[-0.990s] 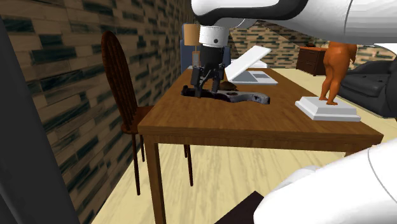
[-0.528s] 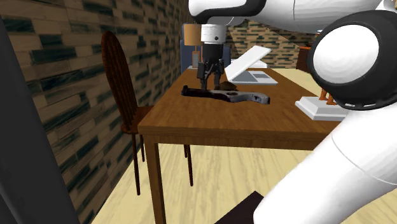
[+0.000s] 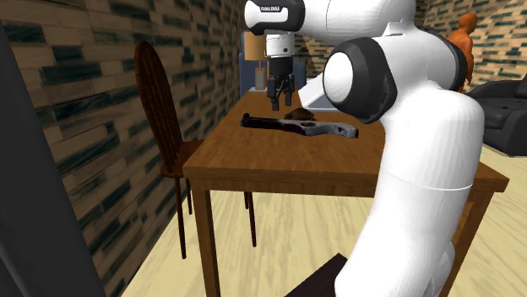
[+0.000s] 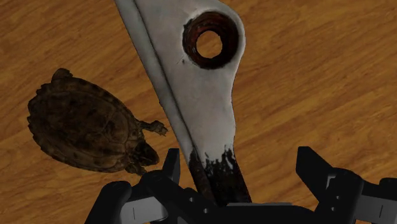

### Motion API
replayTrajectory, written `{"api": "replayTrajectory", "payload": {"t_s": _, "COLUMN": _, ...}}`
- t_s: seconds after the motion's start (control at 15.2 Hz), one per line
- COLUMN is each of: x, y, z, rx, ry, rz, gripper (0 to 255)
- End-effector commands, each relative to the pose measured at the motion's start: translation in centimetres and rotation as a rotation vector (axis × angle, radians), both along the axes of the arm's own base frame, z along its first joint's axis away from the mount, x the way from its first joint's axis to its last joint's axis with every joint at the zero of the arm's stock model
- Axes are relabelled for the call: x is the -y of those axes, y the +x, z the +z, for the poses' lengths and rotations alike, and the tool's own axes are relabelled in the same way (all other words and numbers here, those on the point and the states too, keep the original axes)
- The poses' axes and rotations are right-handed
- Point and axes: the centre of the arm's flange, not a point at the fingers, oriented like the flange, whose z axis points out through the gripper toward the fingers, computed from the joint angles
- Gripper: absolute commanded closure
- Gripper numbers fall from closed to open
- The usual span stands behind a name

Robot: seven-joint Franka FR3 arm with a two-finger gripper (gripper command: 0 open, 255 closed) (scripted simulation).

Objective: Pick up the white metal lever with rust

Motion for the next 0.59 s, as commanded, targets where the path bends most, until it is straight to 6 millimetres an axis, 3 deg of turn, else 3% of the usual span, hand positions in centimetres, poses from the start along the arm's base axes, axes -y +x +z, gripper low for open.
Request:
{"api": "replayTrajectory", "payload": {"t_s": 0.0, "x": 1.2, "y": 1.1, "z": 0.0, "rx": -0.016, "ry": -0.004, "rz": 0.016, "gripper": 0}}
{"api": "replayTrajectory", "payload": {"t_s": 0.53, "x": 1.2, "y": 1.1, "z": -4.0, "rx": -0.016, "ry": -0.004, "rz": 0.016, "gripper": 0}}
